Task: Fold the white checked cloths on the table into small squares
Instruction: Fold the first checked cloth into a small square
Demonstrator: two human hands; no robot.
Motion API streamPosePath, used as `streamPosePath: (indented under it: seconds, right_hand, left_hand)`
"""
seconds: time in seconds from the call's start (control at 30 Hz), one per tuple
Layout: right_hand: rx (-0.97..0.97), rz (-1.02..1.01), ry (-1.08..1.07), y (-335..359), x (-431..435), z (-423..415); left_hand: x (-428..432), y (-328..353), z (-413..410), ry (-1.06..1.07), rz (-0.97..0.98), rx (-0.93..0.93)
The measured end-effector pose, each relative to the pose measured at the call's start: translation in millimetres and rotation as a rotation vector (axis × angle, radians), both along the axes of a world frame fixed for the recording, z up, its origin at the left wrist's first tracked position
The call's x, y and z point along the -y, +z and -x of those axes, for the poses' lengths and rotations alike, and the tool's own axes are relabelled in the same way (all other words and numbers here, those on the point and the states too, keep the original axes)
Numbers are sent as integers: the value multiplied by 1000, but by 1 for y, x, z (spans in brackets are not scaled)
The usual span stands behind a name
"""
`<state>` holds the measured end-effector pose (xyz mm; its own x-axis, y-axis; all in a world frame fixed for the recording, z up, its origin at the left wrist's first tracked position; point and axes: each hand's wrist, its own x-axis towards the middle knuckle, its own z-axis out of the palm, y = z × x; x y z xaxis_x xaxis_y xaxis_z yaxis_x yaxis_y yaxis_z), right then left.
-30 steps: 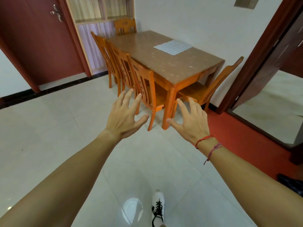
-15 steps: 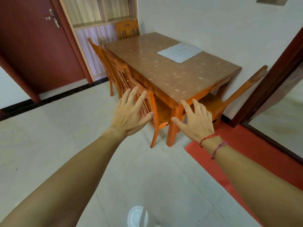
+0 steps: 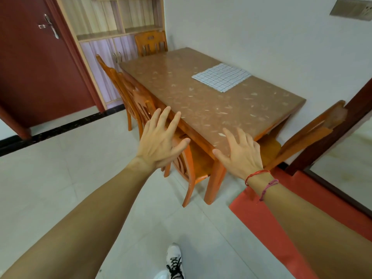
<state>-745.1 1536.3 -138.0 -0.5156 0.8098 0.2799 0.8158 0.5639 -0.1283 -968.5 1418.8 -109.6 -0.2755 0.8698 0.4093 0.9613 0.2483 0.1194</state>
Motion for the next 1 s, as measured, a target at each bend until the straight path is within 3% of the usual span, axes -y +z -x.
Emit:
streamPosePath:
  seconds: [0.63,1.0]
  right_hand:
    - [41,15,-155,6,-194,118]
    - [-37,52,-154,-16,-364,175]
  left_hand:
    - [-222,-21,129,-163,76,23]
    - [-386,-27,176,-154,171,47]
